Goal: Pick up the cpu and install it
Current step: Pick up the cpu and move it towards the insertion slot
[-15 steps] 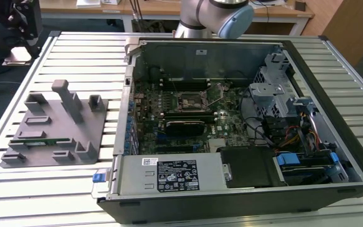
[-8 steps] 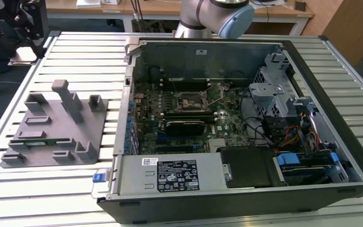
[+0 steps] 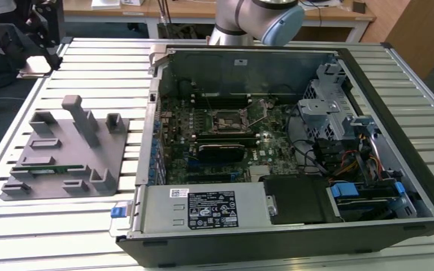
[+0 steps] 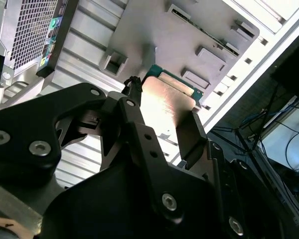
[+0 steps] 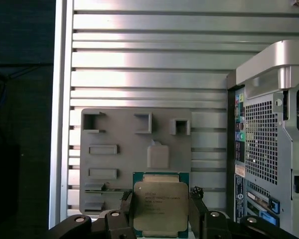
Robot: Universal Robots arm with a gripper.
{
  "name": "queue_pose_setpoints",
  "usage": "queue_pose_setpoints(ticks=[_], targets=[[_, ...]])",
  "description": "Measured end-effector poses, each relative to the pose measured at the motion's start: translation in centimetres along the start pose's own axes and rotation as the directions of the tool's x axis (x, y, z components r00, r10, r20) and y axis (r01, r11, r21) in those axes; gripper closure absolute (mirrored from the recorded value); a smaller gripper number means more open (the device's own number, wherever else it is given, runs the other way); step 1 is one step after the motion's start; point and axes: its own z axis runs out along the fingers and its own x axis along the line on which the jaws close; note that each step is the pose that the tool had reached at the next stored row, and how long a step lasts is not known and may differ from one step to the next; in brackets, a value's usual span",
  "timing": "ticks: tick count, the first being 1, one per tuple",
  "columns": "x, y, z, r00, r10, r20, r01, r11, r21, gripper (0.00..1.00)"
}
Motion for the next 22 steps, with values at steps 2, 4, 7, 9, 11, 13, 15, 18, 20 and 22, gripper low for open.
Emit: queue_pose_setpoints(ticks=[2,4,7,9,11,13,15,18,20,22], targets=[[-0.26,0.00,0.00,1.0000,0.000,0.0000,0.000,1.0000,0.0000,0.47],[-0.53,0.00,0.00,1.0000,0.000,0.0001,0.000,1.0000,0.0000,0.47],[-0.93,0.00,0.00,1.0000,0.000,0.0000,0.000,1.0000,0.0000,0.47],[-1.18,0.00,-0.01,1.0000,0.000,0.0000,0.000,1.0000,0.0000,0.47],[-1.45,0.00,-0.01,1.0000,0.000,0.0000,0.000,1.0000,0.0000,0.47],[-1.72,0.00,-0.01,1.0000,0.000,0.0001,0.000,1.0000,-0.0001,0.47],[-2.02,0.00,-0.01,1.0000,0.000,0.0000,0.000,1.0000,0.0000,0.47],[-2.50,0.00,-0.02,1.0000,0.000,0.0000,0.000,1.0000,0.0000,0.47],[-2.79,0.00,-0.01,1.0000,0.000,0.0000,0.000,1.0000,0.0000,0.47],[-3.06,0.00,-0.02,1.0000,0.000,0.0000,0.000,1.0000,0.0000,0.47]])
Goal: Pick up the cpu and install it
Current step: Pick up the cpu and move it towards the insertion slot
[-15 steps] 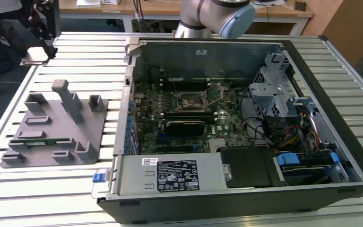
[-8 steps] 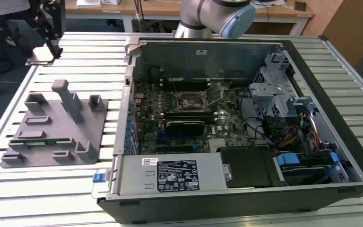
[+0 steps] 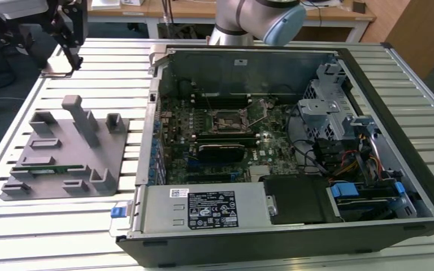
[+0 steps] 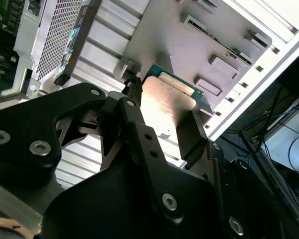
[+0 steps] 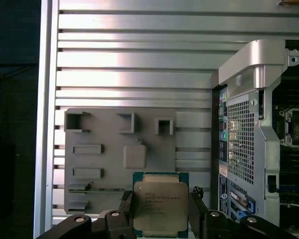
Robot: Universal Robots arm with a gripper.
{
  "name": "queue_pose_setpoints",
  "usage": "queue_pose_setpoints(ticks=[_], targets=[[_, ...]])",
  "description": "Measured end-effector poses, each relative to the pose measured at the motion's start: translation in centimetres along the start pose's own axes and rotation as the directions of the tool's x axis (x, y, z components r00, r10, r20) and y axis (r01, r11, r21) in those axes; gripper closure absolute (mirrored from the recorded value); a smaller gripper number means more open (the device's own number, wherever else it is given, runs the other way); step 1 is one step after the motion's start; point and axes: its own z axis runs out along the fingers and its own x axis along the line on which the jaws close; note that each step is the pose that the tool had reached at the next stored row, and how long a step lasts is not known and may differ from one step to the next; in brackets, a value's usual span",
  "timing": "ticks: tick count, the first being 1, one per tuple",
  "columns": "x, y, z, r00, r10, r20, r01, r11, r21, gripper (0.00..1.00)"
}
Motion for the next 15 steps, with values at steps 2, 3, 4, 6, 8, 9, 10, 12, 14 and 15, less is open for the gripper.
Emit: queue_pose_setpoints(ticks=[2,3,4,6,8,9,10,12,14,15], targets=[[-0.23,0.00,0.00,1.0000,0.000,0.0000,0.000,1.0000,0.0000,0.47],[-0.33,0.00,0.00,1.0000,0.000,0.0000,0.000,1.0000,-0.0001,0.47],[-0.44,0.00,0.00,1.0000,0.000,0.0000,0.000,1.0000,0.0000,0.47],[-0.68,0.00,0.00,1.0000,0.000,0.0000,0.000,1.0000,0.0000,0.47],[-0.94,0.00,-0.01,1.0000,0.000,0.0000,0.000,1.0000,0.0000,0.47],[-1.06,0.00,-0.01,1.0000,0.000,0.0000,0.000,1.0000,0.0000,0.47],[-1.19,0.00,-0.01,1.0000,0.000,0.0000,0.000,1.0000,0.0000,0.47],[-1.44,0.00,-0.01,1.0000,0.000,-0.0001,0.000,1.0000,0.0000,0.47],[-1.68,0.00,-0.01,1.0000,0.000,-0.0001,0.000,1.0000,0.0000,0.47],[-1.80,0.00,-0.01,1.0000,0.000,-0.0001,0.000,1.0000,0.0000,0.47]])
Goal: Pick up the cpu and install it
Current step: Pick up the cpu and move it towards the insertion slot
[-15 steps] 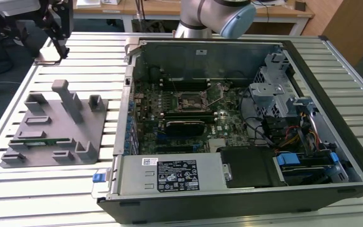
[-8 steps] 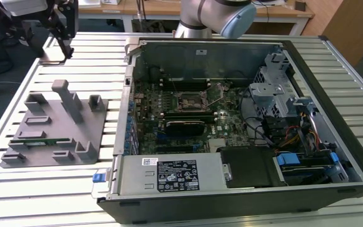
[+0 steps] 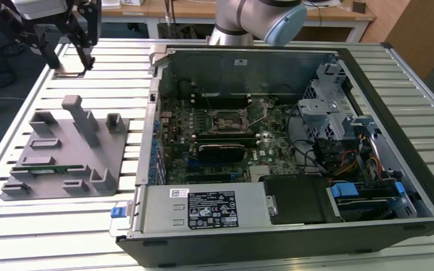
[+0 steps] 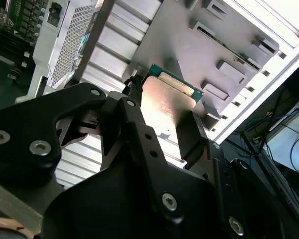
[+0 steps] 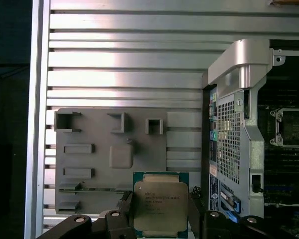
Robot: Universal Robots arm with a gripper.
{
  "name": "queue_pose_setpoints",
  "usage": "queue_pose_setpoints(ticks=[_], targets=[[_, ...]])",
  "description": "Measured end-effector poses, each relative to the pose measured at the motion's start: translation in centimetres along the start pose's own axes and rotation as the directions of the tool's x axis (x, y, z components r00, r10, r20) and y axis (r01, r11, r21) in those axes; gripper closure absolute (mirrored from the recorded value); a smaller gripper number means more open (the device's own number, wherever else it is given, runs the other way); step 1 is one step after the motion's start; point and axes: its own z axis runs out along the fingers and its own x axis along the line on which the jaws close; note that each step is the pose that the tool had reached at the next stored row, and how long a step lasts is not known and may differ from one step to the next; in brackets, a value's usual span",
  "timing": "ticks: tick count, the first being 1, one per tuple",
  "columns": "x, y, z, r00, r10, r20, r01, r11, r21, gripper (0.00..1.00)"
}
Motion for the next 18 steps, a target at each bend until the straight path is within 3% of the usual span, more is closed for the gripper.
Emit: queue_pose_setpoints(ticks=[18], targets=[[-2.17,0.00,-0.01,1.0000,0.000,0.0000,0.000,1.0000,0.0000,0.47]])
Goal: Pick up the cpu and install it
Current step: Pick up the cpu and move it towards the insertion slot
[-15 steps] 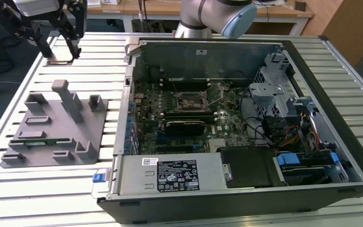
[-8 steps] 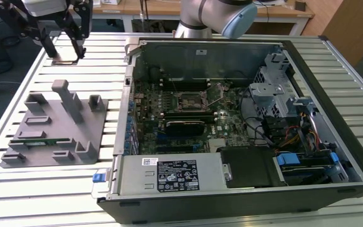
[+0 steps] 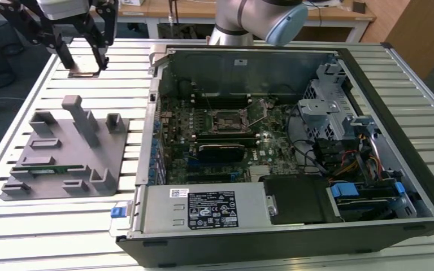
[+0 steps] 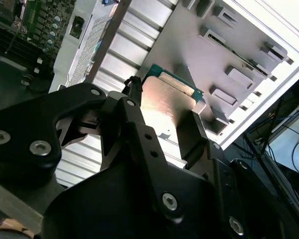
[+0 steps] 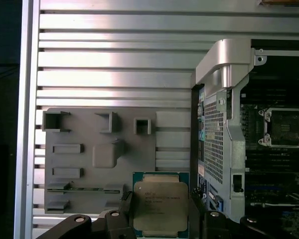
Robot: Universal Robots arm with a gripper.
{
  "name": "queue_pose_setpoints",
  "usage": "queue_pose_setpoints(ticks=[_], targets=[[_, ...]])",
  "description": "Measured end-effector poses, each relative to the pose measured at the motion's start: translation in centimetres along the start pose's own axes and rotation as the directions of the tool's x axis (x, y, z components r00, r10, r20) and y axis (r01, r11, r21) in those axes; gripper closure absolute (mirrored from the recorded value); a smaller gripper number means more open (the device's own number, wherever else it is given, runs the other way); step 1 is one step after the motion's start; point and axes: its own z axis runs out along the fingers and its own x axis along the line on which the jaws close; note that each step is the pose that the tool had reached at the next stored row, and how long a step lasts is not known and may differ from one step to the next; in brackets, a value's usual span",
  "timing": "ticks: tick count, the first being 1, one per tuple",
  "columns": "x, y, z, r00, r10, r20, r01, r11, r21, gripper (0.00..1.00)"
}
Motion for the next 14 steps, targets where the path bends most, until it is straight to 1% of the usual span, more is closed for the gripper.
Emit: queue_pose_setpoints(ticks=[14], targets=[[-1.63,0.00,-0.01,1.0000,0.000,0.0000,0.000,1.0000,0.0001,0.47]])
